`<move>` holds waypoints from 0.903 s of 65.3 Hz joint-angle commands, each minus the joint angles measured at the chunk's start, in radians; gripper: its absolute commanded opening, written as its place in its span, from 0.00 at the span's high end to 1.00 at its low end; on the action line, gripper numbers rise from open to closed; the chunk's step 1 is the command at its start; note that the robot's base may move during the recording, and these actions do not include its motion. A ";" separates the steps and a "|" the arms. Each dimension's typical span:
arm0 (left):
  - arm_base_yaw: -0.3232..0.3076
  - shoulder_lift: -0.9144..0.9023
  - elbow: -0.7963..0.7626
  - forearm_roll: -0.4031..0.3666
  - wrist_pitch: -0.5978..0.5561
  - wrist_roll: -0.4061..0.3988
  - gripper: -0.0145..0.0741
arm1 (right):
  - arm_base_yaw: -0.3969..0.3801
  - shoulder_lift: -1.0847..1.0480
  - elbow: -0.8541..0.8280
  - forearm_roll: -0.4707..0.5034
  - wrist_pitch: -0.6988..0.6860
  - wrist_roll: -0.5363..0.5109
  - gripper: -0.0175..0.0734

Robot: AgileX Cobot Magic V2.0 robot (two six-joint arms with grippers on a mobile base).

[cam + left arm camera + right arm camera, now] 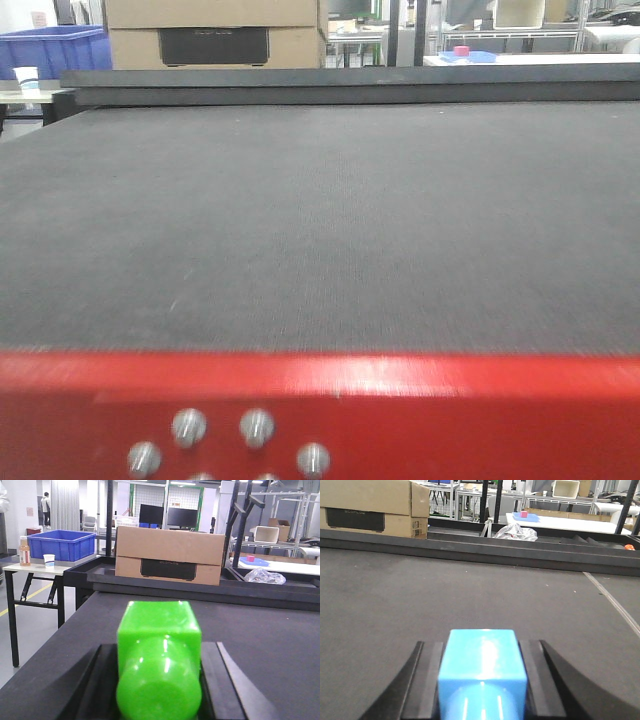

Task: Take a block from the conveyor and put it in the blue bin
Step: 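Turn the base away from the conveyor while holding both blocks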

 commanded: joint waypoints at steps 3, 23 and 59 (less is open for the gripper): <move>0.001 -0.004 0.001 -0.008 -0.019 0.000 0.96 | 0.002 -0.004 0.004 0.004 -0.028 -0.004 0.98; 0.002 -0.016 0.001 -0.008 -0.019 0.000 0.96 | 0.002 -0.004 0.004 0.004 -0.028 -0.004 0.98; 0.003 -0.102 0.001 -0.008 -0.019 0.000 0.96 | 0.002 -0.004 0.004 0.004 -0.028 -0.004 0.98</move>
